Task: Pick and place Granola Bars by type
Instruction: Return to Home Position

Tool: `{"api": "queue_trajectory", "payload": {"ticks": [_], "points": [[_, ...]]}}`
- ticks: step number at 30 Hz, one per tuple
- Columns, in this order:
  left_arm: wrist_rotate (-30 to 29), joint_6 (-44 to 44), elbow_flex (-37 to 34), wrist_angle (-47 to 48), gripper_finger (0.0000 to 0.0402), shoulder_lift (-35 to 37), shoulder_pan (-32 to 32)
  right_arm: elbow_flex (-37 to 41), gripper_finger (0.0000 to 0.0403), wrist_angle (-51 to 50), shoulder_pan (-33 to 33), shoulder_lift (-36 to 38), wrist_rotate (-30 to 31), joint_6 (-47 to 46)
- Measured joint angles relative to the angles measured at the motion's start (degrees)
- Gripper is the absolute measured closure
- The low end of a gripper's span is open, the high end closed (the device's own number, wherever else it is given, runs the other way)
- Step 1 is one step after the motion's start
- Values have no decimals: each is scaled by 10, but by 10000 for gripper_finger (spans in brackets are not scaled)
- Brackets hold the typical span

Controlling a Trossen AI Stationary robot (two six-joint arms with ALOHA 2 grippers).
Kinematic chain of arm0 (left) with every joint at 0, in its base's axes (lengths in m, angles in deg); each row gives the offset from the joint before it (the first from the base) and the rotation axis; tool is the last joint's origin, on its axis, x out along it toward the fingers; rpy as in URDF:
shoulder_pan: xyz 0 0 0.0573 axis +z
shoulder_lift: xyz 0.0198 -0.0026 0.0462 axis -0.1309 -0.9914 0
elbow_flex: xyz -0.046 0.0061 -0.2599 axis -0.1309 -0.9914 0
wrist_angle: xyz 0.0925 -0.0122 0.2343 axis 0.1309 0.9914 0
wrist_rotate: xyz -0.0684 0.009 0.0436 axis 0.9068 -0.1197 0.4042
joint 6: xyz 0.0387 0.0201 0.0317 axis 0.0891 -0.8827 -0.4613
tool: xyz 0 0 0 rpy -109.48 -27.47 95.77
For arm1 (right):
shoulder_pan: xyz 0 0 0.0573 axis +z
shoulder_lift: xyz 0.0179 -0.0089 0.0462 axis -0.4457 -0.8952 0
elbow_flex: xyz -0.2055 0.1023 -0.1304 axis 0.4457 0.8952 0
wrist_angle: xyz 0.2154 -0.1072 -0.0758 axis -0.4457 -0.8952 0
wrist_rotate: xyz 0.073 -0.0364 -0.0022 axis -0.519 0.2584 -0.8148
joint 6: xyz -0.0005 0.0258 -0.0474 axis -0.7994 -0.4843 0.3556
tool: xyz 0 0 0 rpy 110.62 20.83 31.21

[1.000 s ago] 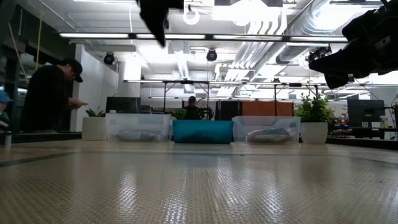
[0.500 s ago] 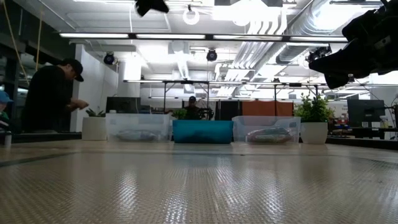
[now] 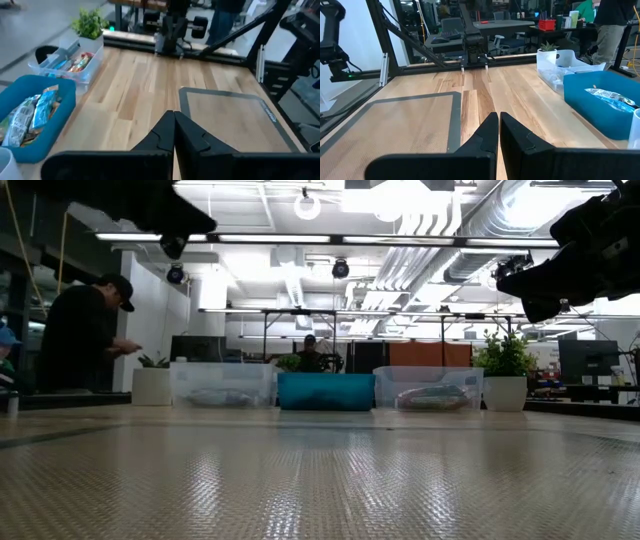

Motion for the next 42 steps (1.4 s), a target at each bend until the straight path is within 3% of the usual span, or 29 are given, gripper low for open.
{"api": "queue_trajectory", "payload": {"ticks": [11,17,33,42], "points": [[29,46,-178,-105,401,190,0,0,403,0,0,0,0,0],[52,75,-219,-139,401,264,0,0,403,0,0,0,0,0],[62,139,-296,-177,401,405,0,0,403,0,0,0,0,0],[72,197,-338,-272,401,406,-1,0,403,0,0,0,0,0]]}}
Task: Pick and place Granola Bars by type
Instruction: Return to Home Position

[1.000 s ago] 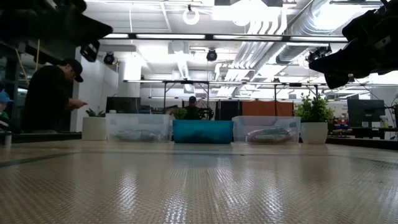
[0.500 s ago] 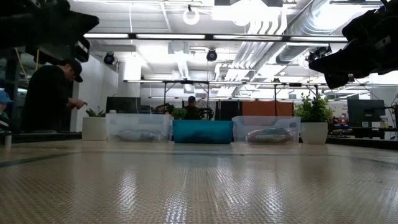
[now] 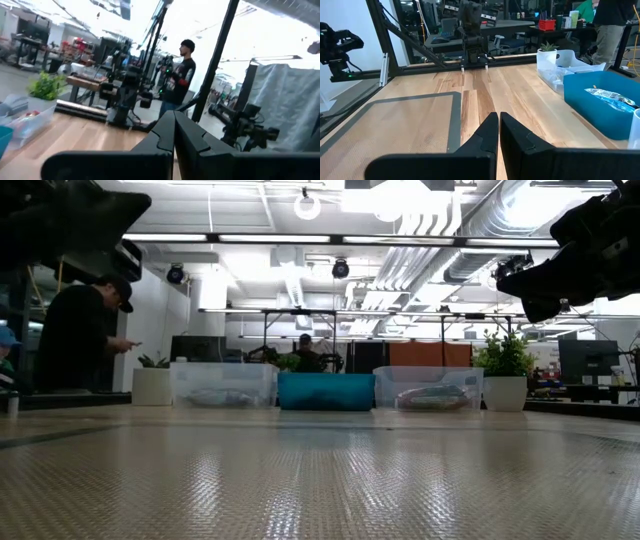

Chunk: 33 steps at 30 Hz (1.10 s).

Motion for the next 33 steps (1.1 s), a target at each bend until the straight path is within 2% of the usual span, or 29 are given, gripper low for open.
{"api": "queue_trajectory", "payload": {"ticks": [3,6,11,15,21,25,33], "points": [[1,1,1,-2,401,0,-11,0,403,0,0,0,0,0],[-23,-4,1,2,401,0,-40,0,403,0,0,0,0,0],[-121,-42,0,20,401,0,-115,0,403,0,0,0,0,0],[-205,-105,0,61,401,0,-168,0,403,0,0,0,0,0],[-293,-108,-1,156,401,0,-196,0,403,0,0,0,0,0],[-312,-137,-1,158,401,-3,-194,0,403,0,0,0,0,0],[-311,-188,-1,159,401,-4,-194,0,403,0,0,0,0,0]]}}
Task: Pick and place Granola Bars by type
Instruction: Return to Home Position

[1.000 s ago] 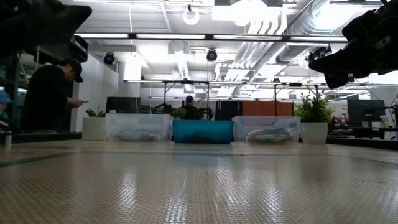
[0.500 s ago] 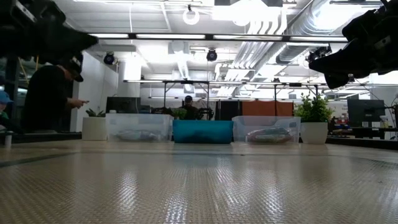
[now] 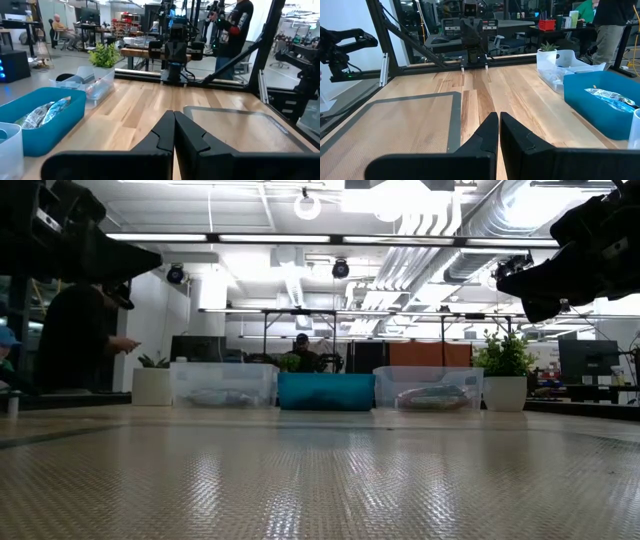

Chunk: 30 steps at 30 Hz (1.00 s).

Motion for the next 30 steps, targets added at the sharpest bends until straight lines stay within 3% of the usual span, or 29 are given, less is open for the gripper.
{"api": "queue_trajectory", "payload": {"ticks": [30], "points": [[12,-40,0,2,401,-2,0,0,403,0,0,0,0,0]]}}
